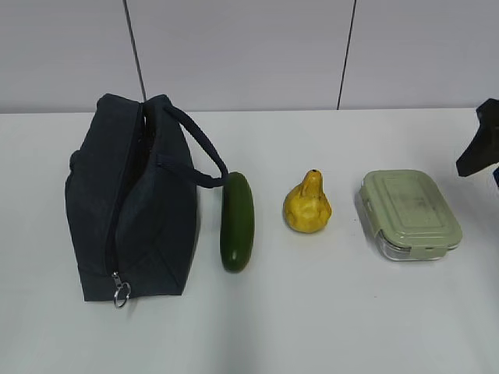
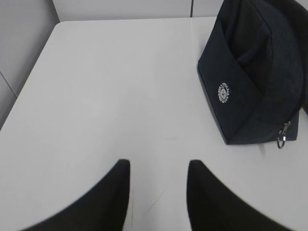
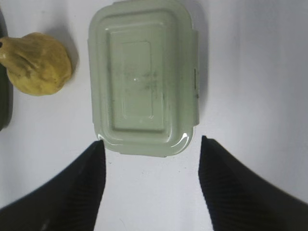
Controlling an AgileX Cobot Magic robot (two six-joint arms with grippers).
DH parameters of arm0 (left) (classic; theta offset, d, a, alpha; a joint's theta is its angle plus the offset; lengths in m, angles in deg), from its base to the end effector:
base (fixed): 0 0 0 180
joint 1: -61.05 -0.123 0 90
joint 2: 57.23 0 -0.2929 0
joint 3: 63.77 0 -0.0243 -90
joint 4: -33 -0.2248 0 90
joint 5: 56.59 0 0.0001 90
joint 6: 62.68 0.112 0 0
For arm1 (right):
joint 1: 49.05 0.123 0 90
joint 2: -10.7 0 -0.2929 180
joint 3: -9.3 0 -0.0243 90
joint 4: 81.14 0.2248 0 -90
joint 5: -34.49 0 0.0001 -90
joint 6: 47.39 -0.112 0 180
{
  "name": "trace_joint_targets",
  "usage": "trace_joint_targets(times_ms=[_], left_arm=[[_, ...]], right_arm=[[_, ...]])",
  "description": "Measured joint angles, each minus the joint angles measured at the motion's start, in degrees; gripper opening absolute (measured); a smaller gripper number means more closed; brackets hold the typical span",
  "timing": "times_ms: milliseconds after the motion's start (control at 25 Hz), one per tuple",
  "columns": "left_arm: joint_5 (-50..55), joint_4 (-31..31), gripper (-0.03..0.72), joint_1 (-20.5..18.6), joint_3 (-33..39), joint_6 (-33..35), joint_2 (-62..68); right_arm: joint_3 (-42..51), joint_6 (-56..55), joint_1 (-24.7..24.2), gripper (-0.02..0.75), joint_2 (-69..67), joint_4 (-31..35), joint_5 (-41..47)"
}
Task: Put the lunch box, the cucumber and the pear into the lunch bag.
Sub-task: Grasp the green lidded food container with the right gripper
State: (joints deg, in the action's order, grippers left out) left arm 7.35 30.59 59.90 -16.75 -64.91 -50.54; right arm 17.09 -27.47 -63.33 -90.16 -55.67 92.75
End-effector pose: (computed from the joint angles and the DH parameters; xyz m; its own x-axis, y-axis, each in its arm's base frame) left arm -0.0251 0.0037 0.2578 -0.4625 -0.0297 -0.8861 -0.0630 0.9980 -0.0006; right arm 0.3049 -0.0353 0.2615 -0.9414 0.1417 -0.3062 0.0375 0.9459 0.3224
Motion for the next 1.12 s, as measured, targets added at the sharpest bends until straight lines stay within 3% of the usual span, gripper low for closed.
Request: trace_joint_targets(times_ms=[440,1000,1120], left_arm=[[0.0,0.0,0.239,0.0,0.0,0.0,0.0],[0.0,0.0,0.239,0.0,0.0,0.0,0.0],[0.0,0.0,0.239,0.0,0.0,0.0,0.0]], right_arm=[[-0.1,6.0,-2.8,0.477,-8.7,7.8,0.4],[-3.6,11.0,-2.8,0.479,-8.7,6.2,-5.0],[-3.6,12.7,-2.8,0.514,-9.0,6.2,-4.8]])
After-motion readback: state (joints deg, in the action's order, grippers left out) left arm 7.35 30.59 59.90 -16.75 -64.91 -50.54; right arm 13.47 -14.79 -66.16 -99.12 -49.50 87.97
